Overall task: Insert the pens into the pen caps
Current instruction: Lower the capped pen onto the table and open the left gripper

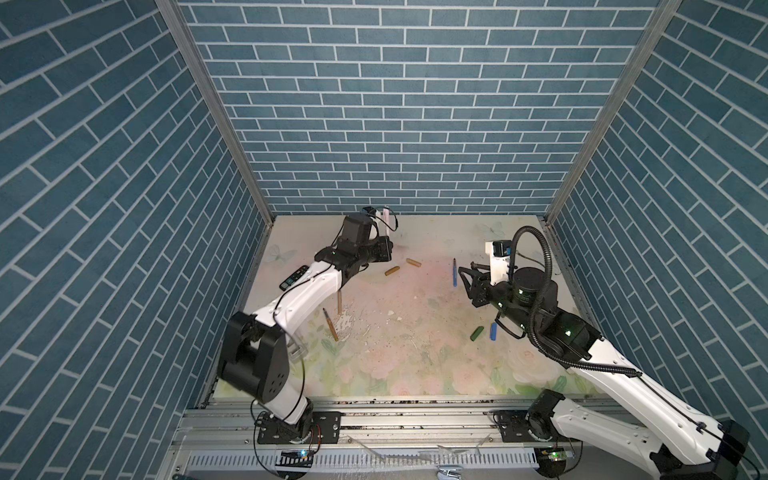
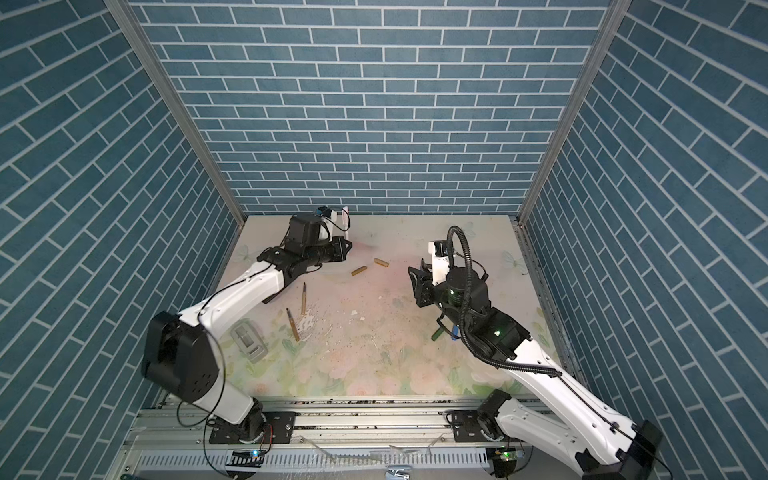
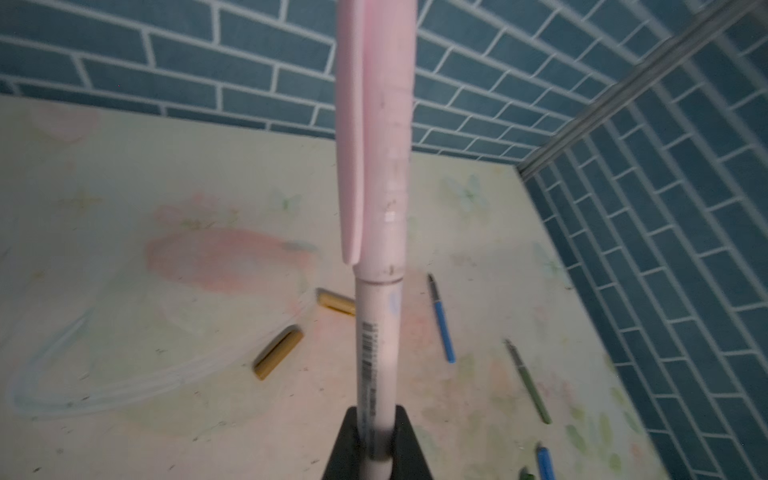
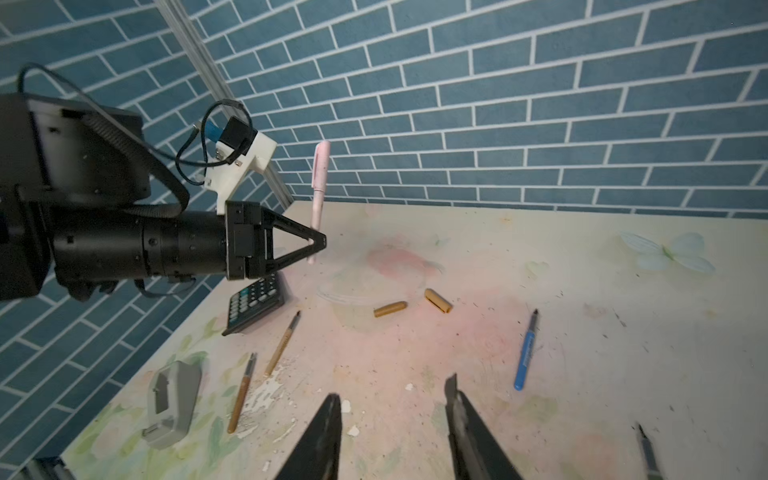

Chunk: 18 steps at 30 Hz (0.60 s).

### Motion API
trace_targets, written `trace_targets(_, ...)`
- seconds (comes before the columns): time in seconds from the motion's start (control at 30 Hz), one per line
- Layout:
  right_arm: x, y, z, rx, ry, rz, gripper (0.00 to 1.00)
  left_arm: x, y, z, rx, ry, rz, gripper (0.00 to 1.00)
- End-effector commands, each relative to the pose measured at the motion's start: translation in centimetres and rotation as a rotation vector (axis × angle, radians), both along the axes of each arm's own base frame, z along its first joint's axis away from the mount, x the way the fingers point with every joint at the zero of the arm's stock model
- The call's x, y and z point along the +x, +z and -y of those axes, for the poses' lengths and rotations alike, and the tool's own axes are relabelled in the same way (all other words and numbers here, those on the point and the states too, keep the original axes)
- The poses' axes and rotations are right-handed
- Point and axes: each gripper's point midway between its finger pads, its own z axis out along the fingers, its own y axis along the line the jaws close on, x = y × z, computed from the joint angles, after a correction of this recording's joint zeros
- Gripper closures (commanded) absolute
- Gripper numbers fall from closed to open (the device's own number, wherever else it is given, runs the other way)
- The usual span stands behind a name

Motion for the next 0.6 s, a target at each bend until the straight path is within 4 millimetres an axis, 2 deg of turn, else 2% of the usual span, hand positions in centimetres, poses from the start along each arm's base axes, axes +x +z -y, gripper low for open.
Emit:
trace_targets(0.0, 0.1, -2.1, 2.0, 0.010, -0.073, -0.069, 0.57, -0.4, -6.9, -4.0, 0.248, 0.027, -0.239, 1.00)
trace_targets(0.17, -0.1, -6.1, 2.9, 0.027, -0.102, -0.217, 0.56, 1.6, -12.4, -6.1, 0.371, 0.062, -0.361, 1.00)
trace_targets(0.3, -0.6, -8.9, 2.6, -0.037, -0.084, -0.364, 0.56, 2.5, -14.8, -6.2, 0.415, 0.031, -0.422, 1.00)
trace_targets(0.4, -1.2, -9.8, 1.9, -0.045, -0.033, -0.408, 0.56, 3.2, -16.0, -6.8, 0.480, 0.026, -0.452, 1.00)
trace_targets(0.57, -1.9, -10.1, 1.5, -0.011, -0.016, -0.446, 0.55, 3.3, -17.7, -8.3, 0.507, 0.059, -0.504, 0.99)
